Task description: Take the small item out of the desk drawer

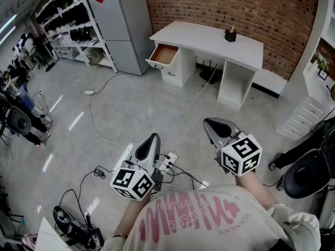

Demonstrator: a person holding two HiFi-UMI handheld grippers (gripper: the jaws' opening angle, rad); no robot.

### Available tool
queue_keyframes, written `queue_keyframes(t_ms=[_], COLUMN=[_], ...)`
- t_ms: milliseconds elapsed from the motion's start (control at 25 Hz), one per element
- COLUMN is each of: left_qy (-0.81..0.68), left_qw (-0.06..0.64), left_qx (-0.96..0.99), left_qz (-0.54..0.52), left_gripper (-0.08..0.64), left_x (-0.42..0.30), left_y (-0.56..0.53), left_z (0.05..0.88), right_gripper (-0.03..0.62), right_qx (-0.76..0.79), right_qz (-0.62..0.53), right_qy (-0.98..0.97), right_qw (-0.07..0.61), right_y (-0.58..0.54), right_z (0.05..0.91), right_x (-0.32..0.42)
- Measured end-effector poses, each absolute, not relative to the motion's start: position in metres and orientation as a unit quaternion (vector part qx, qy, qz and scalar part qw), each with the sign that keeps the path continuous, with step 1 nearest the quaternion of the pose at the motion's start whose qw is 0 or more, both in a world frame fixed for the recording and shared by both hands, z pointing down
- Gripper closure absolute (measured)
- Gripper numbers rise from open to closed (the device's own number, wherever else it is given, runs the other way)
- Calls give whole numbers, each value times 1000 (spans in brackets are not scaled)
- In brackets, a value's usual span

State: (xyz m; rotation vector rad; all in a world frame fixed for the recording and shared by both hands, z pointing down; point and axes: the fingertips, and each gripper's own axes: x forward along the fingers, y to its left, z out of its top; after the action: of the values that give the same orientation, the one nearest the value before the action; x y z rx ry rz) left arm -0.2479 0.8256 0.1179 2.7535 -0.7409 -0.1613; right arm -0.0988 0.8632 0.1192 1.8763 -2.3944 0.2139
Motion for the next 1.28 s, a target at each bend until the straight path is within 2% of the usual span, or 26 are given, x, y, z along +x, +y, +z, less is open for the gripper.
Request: queue_keyframes(t_ms=[560,920,1280], left_qy=[-240,-263,-284], left_qw=[159,204,199], left_qx=[956,942,936], left_qz=[-52,-36,-60], left_gripper=[555,555,555], left_x=[-284,-321,-305], left_y=[807,793,736], left_z=[136,172,167], right_gripper=[580,580,580], right_qx=[609,591,573], right_qz=[84,122,116], right_qy=[-788,-796,-810], right_qw=[33,50,46], right_y=[844,828,763], right_z=[132,169,168], right_x=[-144,-180,-160])
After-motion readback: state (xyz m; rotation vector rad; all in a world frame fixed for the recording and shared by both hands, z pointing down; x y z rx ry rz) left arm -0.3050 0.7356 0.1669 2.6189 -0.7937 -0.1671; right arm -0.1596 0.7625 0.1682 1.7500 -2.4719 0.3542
